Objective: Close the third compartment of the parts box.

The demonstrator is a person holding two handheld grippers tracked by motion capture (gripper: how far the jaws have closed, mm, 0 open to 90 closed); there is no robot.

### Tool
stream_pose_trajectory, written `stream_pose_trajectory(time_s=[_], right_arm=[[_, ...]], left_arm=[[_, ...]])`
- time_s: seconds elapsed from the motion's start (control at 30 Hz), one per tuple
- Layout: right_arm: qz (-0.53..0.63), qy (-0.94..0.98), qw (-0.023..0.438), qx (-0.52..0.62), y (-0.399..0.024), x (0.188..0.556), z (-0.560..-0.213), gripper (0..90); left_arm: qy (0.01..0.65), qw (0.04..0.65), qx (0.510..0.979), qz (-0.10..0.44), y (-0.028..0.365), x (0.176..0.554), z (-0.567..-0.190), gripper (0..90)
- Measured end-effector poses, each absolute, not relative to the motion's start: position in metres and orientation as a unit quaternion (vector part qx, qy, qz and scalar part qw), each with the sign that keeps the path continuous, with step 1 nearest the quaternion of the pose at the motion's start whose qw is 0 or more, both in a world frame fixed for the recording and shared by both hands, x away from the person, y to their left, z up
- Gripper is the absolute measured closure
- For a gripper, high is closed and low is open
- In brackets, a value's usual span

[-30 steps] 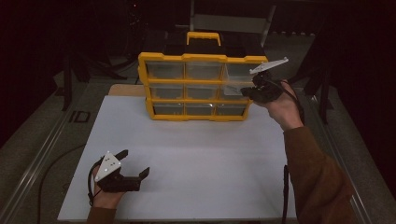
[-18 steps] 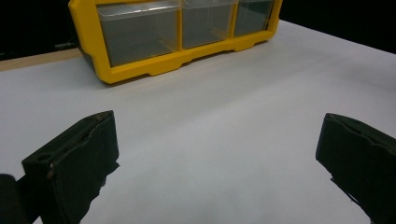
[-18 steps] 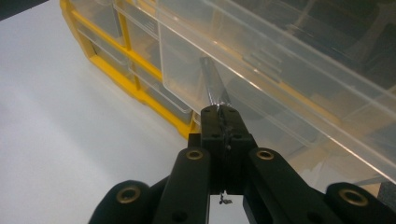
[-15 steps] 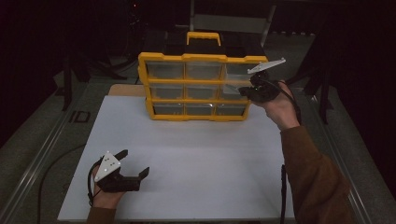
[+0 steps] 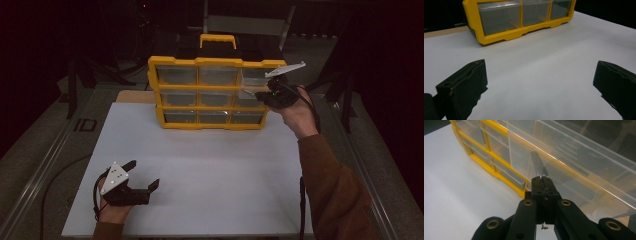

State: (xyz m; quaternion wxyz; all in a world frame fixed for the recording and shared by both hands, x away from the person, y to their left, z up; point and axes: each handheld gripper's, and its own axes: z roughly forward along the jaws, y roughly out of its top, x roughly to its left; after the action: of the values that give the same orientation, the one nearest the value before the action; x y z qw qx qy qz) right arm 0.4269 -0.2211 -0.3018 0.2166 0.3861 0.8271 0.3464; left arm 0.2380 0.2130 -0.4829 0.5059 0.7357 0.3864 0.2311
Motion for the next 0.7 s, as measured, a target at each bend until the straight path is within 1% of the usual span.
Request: stream_pose_trajectory(time_s=[0.7], right_arm=[[0.356,0.815,0.219,0.401,-0.2198,0.4348,-0.305,89.9]], left_arm=[[0.387,0.506,0.736,0.231,0.2138,0.2381,-0.4831,0.1]])
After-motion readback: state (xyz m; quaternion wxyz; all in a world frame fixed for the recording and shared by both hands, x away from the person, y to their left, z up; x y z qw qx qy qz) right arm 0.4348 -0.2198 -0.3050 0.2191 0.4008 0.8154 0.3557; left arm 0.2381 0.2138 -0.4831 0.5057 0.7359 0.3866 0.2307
